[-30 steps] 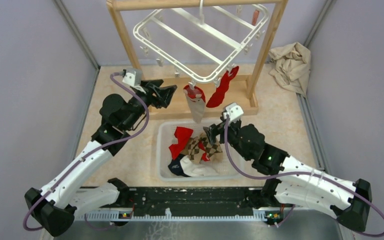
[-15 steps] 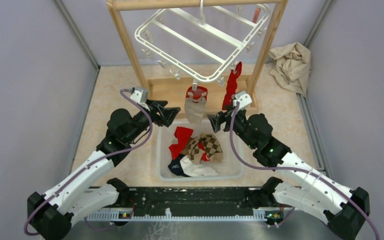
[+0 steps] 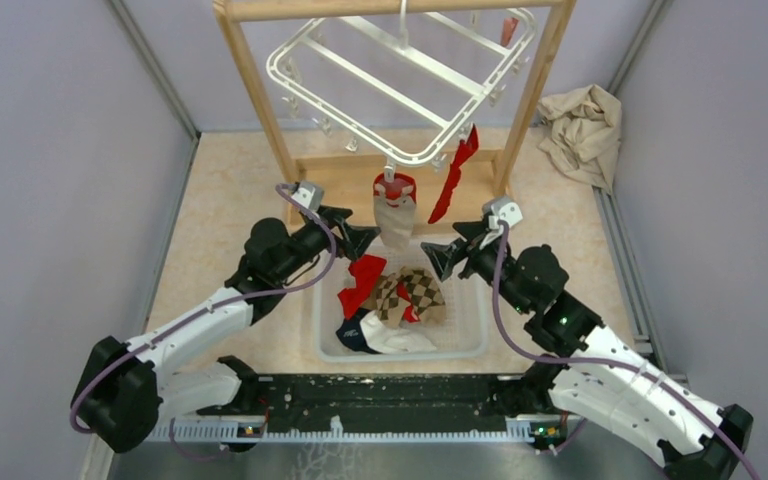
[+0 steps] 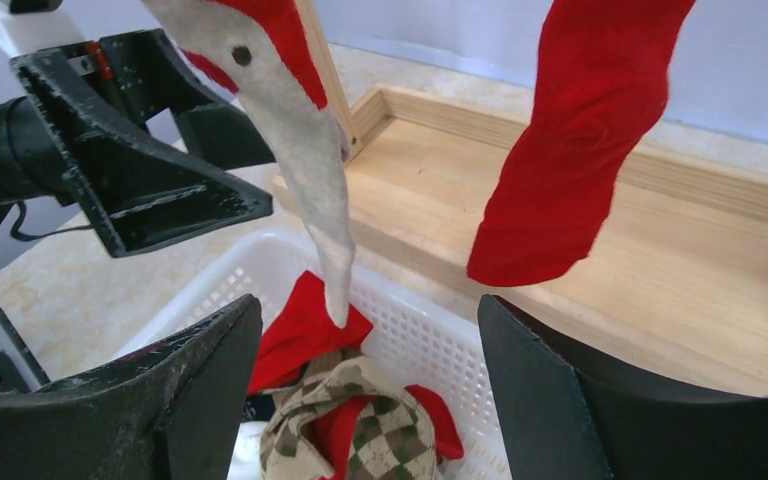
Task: Remove the socks clipped to the hanger
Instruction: Remove the sock from the hanger.
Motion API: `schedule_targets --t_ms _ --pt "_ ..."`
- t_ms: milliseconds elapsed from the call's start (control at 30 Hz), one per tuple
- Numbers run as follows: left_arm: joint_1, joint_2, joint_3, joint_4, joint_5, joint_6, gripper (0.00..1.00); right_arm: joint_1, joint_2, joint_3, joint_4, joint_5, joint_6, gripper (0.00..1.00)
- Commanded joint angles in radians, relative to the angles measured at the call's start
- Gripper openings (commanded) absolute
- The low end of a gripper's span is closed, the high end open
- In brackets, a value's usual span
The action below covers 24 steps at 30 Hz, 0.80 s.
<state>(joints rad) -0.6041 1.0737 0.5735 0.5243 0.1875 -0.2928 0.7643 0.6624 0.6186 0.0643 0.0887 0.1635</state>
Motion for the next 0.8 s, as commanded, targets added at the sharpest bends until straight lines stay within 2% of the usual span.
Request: schedule_targets --t_ms 0,467,767 --pt "0.007 0.069 0.057 0.106 0.052 0.044 0.99 -0.006 -0.046 -0.007 -0.016 -0.013 0.027 0.79" --pt "0.025 0.201 0.085 0.285 0.333 -0.019 0.99 -0.006 -0.085 -0.014 -0.059 -0.024 0.018 0.79" --pt "0.029 0.240 0.095 0.325 0.397 -0.051 0.99 -0.006 -0.086 -0.015 -0.063 -0.027 0.018 0.79"
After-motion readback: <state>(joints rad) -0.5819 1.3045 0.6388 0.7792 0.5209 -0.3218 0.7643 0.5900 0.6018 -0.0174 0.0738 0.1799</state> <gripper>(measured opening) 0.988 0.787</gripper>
